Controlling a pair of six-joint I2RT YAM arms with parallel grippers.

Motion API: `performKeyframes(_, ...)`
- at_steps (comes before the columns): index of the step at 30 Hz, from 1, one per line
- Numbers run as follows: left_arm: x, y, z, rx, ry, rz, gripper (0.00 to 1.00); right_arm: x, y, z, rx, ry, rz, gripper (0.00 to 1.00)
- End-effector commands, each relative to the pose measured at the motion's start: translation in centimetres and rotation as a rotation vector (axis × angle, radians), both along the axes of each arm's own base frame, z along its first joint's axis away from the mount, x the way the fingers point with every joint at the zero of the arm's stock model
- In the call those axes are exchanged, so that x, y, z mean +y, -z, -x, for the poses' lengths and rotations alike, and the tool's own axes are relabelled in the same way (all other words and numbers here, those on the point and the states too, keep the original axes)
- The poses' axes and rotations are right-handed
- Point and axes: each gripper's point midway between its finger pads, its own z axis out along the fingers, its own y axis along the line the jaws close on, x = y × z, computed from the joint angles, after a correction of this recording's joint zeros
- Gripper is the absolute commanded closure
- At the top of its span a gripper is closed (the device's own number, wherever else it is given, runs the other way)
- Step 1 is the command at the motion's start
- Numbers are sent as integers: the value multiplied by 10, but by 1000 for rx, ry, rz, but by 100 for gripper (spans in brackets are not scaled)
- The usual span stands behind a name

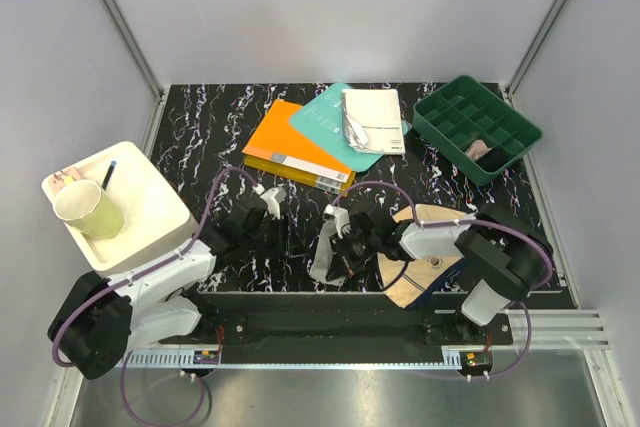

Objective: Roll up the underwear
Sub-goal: Roll the underwear to the corner of the board.

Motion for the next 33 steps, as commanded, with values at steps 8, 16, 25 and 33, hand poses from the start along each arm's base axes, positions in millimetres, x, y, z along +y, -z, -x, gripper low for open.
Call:
performKeyframes(8,-42,-20,4,-171,114,112,53,10,-18,-5,296,-21,-180,100)
performKeyframes(16,-51,-7,11,-160,162,121,52,6,-10,-12,389,3,-197,100)
performKeyframes(25,-58,1,18,-139,185,167,52,0,-2,-20,436,29,-198,100)
performKeyframes(33,-64,4,22,-125,216,186,57,-1,6,-23,473,44,-189,100)
